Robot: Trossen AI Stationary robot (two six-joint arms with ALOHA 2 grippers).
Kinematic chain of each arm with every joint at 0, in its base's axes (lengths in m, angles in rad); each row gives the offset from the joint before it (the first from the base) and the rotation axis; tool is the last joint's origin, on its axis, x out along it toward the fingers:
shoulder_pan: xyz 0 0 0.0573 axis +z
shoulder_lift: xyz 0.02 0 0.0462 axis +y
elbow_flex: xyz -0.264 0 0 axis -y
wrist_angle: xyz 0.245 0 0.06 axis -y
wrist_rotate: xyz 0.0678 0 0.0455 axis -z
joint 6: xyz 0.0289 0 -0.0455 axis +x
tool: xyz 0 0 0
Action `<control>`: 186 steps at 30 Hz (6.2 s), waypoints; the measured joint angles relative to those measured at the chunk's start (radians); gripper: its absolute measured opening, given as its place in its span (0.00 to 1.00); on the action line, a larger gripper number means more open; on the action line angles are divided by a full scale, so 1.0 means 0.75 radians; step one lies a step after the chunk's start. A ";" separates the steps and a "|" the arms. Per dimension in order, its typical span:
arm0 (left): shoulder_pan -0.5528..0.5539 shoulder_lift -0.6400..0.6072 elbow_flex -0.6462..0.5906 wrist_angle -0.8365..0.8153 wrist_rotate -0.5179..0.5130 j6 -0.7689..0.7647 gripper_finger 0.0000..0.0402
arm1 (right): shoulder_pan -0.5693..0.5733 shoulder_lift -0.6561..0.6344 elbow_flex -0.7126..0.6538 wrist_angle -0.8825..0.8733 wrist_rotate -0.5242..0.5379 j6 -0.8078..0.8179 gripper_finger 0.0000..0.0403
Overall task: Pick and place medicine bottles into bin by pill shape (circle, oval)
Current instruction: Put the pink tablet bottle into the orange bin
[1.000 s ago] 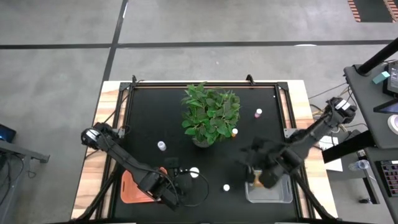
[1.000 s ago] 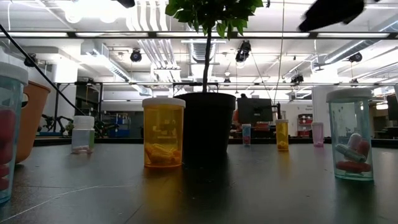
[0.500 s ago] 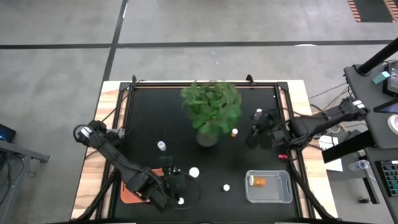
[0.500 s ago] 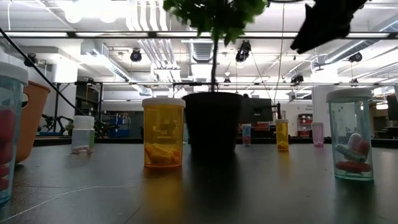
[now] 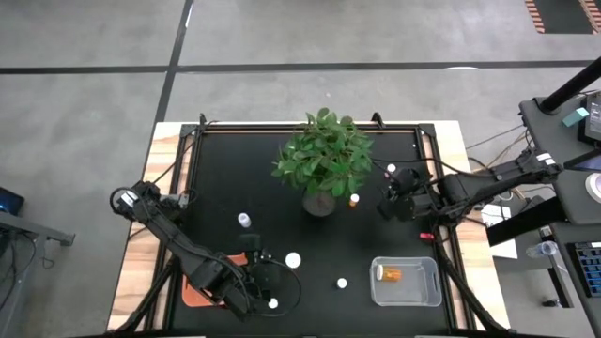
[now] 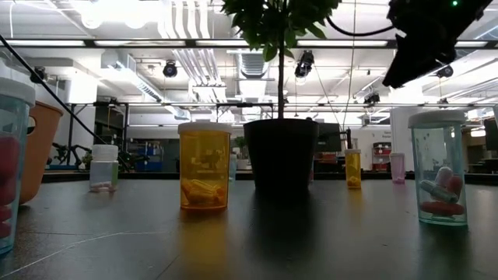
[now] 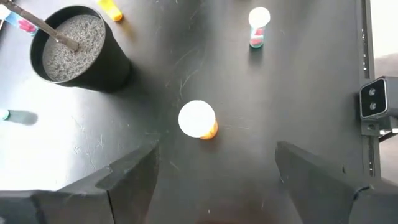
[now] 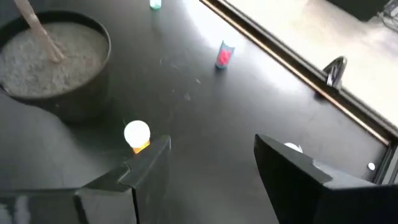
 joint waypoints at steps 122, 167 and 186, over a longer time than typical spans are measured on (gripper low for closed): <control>-0.030 -0.004 -0.089 0.428 -0.126 0.113 0.75 | 0.597 0.671 0.383 0.954 -0.117 -0.513 0.28; -0.025 -0.048 -0.394 0.914 -0.168 0.271 0.23 | 0.399 1.150 0.924 1.119 -0.306 -1.095 0.36; -0.030 -0.189 -0.389 0.386 0.355 -0.073 0.23 | 0.399 0.986 0.923 0.752 -0.291 -0.912 0.57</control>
